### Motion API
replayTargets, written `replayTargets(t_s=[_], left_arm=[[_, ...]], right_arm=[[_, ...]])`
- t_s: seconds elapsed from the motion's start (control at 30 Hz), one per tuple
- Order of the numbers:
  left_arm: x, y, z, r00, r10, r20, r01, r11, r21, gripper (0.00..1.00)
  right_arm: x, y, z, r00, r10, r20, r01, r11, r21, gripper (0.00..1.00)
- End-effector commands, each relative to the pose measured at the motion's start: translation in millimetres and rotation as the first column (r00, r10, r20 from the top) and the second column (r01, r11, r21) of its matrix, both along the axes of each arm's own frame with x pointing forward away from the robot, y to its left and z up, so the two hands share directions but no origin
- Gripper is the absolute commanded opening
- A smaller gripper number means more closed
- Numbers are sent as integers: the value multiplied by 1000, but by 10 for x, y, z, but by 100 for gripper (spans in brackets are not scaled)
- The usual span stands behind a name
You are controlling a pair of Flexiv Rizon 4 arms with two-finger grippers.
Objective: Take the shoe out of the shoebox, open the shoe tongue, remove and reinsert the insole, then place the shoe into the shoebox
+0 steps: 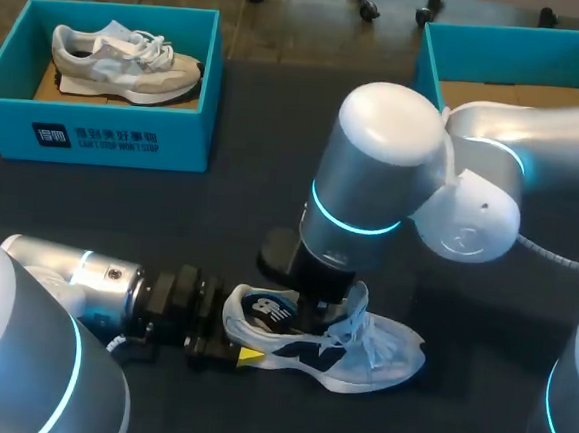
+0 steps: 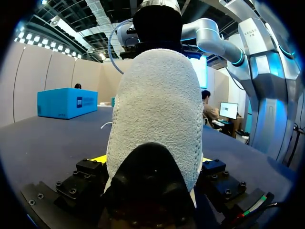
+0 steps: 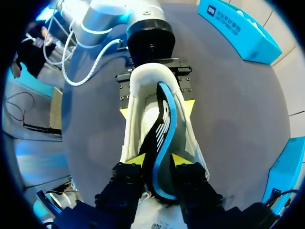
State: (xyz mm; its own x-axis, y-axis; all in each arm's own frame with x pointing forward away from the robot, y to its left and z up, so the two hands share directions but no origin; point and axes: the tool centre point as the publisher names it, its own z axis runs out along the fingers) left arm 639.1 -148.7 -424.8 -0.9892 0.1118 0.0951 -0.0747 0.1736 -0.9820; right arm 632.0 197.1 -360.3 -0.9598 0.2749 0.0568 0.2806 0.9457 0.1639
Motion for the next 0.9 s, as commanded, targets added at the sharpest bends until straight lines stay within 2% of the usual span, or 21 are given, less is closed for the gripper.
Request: replayTargets(t_s=[0.03,0.13,0.2,0.3,0.43,0.57,0.9], left_arm=[[14,-1,-77,1000,3,0,-3,1000,0,0],[14,-1,-77,1000,3,0,-3,1000,0,0],[14,-1,-77,1000,3,0,-3,1000,0,0],[14,-1,-77,1000,3,0,-3,1000,0,0],[14,-1,-77,1000,3,0,-3,1000,0,0],[14,-1,-77,1000,3,0,-3,1000,0,0],[14,-1,-77,1000,3,0,-3,1000,0,0]], right_arm=[[-11,21,-58,1000,-18,-17,18,1000,1,23],[-23,17,-84,998,-39,-54,40,999,3,7],[-15,15,-111,995,-48,-83,48,999,1,0],[-16,14,-110,994,-40,-102,41,999,8,0],[-24,-8,-29,996,6,-89,-2,999,38,0],[-52,-84,54,996,67,-63,-60,992,113,0],[-61,-90,199,992,112,-63,-103,986,132,0]])
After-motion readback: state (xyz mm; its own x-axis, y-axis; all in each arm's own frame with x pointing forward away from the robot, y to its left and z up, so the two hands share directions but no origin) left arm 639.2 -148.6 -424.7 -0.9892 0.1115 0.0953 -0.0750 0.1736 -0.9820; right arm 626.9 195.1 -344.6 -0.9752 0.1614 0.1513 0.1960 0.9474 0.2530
